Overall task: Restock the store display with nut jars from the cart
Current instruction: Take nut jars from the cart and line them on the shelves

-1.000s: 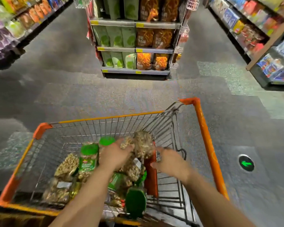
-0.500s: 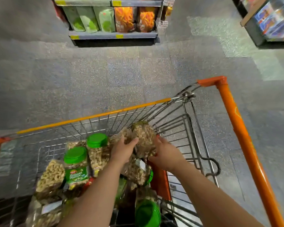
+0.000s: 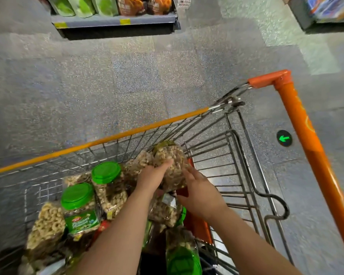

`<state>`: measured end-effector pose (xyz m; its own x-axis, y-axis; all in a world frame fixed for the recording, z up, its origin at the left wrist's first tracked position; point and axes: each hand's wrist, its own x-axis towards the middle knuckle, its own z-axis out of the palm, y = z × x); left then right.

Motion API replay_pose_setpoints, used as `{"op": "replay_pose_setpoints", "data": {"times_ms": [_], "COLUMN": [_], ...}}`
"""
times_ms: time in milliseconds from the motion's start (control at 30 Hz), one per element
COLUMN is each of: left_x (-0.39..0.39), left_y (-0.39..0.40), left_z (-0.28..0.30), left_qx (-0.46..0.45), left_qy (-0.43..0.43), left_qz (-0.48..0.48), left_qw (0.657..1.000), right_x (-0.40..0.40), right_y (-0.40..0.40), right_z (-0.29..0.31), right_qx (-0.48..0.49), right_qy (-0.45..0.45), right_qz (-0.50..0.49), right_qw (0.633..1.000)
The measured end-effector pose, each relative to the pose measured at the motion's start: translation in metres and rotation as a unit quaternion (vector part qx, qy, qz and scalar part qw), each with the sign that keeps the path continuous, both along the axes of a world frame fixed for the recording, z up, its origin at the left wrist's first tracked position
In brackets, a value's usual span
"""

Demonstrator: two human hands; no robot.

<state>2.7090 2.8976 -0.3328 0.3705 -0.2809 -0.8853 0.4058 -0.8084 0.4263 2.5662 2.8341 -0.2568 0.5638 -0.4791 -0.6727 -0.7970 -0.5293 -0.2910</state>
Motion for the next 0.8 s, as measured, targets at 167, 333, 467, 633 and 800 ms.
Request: {"op": "replay_pose_setpoints", "data": {"times_ms": [167,333,467,633,800], "left_x": [-0.001,-0.003,-0.007,-0.01,-0.028], "left_y": [-0.004,-0.004,0.005,0.024,0.052], "left_z": [0.005,0.015,0.033,0.092,0.172], "left_qx": [-0.007,-0.009,-0.023,-0.086,-0.13], "left_qy": [0.006,-0.032,-0.052,-0.066,-0.108], "left_qz": [0.012,0.003,-0.007,0.0,0.024], "left_qw": [1.0,0.999,0.998,0.994,0.985], "right_x": [-0.001,-0.004,-0.012,-0.021,-0.037], "right_y": [0.002,0.001,-0.001,-0.007,-0.008], "right_z": [0.003,0.011,0.033,0.076,0.113], "right_qx": [0.0,0.011,0.014,0.007,0.042], "right_qy": [-0.009,-0.022,-0.05,-0.1,-0.168], "right_qz": [-0.007,-0.035,-0.08,-0.125,-0.2], "right_qw": [1.0,0.999,0.995,0.987,0.965]}}
